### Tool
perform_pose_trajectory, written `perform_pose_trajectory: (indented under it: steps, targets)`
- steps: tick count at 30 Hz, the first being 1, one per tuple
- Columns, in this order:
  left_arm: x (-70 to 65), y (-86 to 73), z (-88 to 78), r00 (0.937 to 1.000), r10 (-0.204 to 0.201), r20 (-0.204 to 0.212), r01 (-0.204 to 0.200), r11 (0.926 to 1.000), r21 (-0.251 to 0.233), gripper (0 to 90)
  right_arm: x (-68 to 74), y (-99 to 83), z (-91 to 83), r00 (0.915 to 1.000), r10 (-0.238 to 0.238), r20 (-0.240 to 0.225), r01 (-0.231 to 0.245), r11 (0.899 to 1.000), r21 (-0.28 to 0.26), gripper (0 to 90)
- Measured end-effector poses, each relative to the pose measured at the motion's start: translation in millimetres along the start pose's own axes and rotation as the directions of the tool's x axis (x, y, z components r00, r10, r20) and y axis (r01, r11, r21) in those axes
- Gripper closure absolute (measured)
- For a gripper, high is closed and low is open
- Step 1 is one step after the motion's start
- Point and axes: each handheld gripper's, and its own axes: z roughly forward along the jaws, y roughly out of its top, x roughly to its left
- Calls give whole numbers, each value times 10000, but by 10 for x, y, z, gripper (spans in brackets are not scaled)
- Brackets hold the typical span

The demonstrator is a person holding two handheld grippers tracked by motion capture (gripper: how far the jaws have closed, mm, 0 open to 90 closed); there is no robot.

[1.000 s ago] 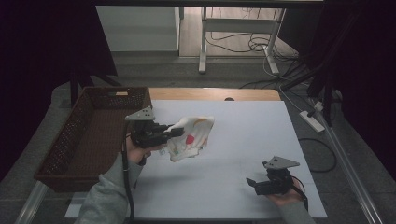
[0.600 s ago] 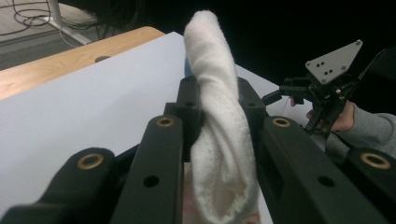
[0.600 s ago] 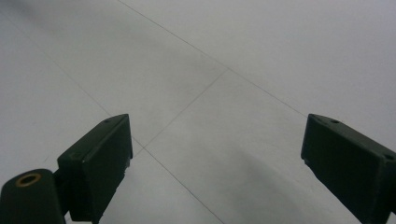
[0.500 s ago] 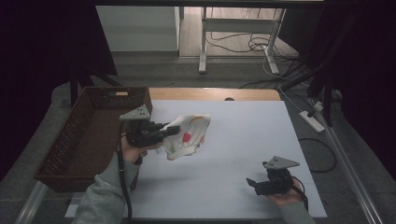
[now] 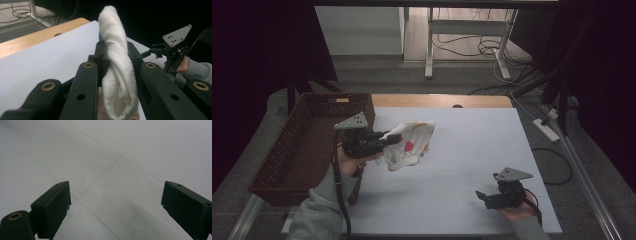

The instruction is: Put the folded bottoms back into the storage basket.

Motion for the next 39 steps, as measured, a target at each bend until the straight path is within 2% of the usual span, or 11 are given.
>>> perform_pose_trajectory:
  steps: [18,39]
  targets:
    - [-32,-4,-136,9999,93,-116,-95,9997,-202,759,2,2,-4,10000,-10,1,10,10000,-11,94]
    - [17,23,-320,9990,61,-440,-80,9990,-442,759,5,2,2,10000,2,0,-2,10000,28,94]
